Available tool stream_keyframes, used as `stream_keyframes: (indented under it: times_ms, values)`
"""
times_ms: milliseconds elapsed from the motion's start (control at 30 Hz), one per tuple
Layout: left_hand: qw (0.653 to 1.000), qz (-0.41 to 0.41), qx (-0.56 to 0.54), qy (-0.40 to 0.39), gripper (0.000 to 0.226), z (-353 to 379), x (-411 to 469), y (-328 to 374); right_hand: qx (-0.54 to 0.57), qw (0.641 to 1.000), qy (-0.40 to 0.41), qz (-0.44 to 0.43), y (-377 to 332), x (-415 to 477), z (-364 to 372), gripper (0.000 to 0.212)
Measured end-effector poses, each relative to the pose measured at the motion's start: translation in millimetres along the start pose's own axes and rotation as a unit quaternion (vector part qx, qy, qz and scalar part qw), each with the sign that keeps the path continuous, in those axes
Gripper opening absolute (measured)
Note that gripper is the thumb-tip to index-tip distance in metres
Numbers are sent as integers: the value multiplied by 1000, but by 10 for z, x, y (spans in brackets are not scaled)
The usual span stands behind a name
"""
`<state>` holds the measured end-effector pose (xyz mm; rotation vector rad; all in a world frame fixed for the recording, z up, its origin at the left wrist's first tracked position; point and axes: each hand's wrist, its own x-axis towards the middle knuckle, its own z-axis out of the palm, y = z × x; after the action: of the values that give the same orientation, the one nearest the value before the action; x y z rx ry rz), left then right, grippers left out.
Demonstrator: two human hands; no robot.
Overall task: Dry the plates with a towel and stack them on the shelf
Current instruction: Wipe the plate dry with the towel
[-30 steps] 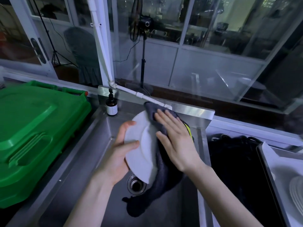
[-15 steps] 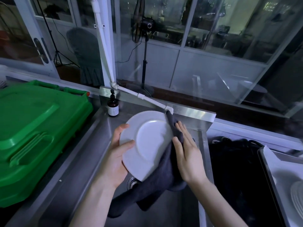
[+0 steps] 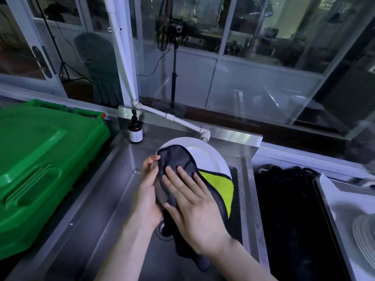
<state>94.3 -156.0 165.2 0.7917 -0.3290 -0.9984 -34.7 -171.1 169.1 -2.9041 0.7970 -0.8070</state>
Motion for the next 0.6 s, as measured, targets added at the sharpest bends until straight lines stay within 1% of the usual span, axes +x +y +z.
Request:
stream_keyframes:
  times_ms: [100, 167, 233, 300, 367, 433, 500, 533, 600]
  values:
    - [1000, -7, -10, 20, 24, -59, 40, 35, -48, 995, 0, -82, 120, -308, 64, 49]
    - [1000, -13, -19, 19, 27, -101, 48, 62, -48, 994, 12, -94, 244, -460, 86, 46]
    - [1000, -13, -12, 23, 28, -152, 45, 70, -11, 998, 27, -48, 352, -522, 74, 45]
    - [1000, -10, 13, 21, 31, -183, 35, 71, 55, 997, 42, 26, 433, -476, 45, 45]
    - [999, -14, 39, 14, 32, -209, 27, 66, 122, 986, 43, 107, 498, -334, 21, 46]
    - [998, -21, 57, 9, 31, -228, 20, 69, 180, 967, 17, 178, 538, -157, 7, 47]
    - [998, -21, 58, 12, 31, -245, 25, 56, 183, 962, -16, 202, 541, -25, 14, 47]
    - [998, -21, 54, 14, 32, -253, 30, 39, 166, 966, -34, 195, 517, 14, 21, 47]
    - [998, -19, 45, 28, 33, -255, 47, -18, 147, 975, -70, 154, 418, 36, 38, 47]
